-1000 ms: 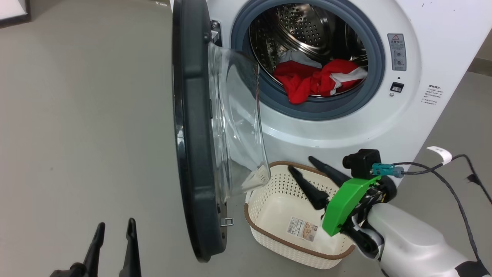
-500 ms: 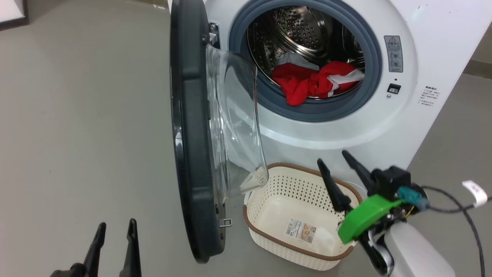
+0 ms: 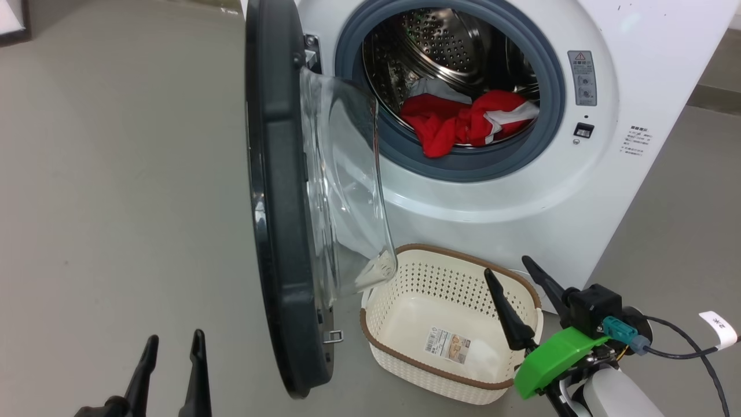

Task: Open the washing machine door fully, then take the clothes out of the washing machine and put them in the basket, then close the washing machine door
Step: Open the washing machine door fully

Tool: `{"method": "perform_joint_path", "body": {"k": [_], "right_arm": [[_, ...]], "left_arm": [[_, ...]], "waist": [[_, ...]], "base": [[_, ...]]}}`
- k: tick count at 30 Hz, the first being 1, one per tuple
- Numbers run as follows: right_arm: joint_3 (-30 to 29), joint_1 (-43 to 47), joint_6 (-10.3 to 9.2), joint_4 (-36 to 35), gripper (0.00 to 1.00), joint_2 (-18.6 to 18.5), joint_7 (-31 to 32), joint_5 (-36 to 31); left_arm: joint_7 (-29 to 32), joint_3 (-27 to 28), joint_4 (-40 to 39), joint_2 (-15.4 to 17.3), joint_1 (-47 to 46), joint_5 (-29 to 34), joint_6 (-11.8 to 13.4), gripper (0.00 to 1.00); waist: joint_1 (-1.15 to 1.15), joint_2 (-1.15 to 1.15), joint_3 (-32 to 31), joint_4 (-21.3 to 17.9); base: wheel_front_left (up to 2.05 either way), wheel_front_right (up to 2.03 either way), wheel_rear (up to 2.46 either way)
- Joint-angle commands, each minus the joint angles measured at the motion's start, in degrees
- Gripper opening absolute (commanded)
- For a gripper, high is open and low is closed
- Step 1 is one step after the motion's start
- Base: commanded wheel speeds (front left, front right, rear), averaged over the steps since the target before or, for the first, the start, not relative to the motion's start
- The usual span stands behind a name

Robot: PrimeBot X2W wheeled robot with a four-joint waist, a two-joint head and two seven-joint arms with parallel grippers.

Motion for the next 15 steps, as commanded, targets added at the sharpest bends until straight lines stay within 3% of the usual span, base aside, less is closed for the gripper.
{"method": "perform_joint_path", "body": {"k": [1,14,15], "right_arm": [[0.92,-0.13,0.36,-1.50,1.00,0.32,-0.60,-0.25],[1.51,-0.34,0.36,-1.70,1.00,0.36,-0.60,0.17],[1.46,-0.38,0.36,-1.73,1.00,0.36,-0.60,0.17]], "left_arm": [[-0.29,2.08,-1.16,0.62,-1.82,0.52,-0.21,1.00],[-0.29,2.95,-3.20,0.63,-1.80,0.04,-0.14,0.98],[-0.29,2.88,-3.24,0.63,-1.77,0.05,-0.10,0.47]], "waist": [[0.00,0.00,-0.01,-0.07],[0.00,0.00,0.91,-0.84],[0.00,0.00,0.99,-0.88]], "base": [[0.00,0.00,0.00],[0.00,0.00,0.00],[0.00,0.00,0.00]]}}
